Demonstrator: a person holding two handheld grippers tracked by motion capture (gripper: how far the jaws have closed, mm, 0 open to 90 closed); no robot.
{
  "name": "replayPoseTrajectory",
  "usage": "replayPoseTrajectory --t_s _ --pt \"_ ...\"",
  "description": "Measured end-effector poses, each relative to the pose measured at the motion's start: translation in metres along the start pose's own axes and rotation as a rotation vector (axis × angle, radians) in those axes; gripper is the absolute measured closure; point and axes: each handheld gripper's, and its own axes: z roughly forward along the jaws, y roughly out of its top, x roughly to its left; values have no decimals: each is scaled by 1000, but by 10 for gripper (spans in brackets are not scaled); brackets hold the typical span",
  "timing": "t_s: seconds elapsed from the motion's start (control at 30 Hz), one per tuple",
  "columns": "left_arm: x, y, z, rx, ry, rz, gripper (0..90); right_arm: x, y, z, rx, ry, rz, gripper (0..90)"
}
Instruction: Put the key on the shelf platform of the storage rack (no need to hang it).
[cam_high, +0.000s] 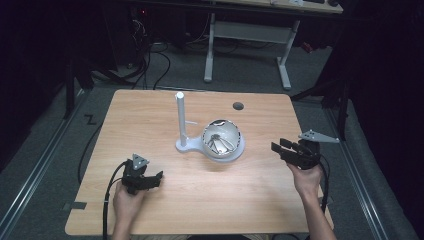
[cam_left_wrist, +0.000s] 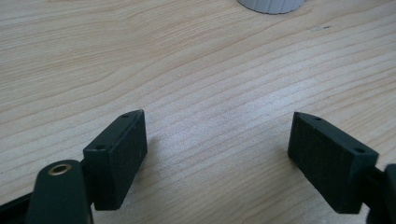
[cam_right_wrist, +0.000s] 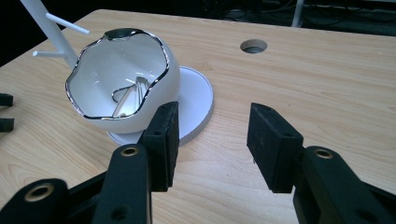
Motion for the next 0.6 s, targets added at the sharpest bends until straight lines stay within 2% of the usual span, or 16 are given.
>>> replayPoseTrajectory --t_s 0.3,0.6 --pt "0 0 0 0 0 -1 200 0 -8 -7 -14 4 8 544" --pt "0 0 0 0 0 0 200 1 -16 -10 4 -3 5 544"
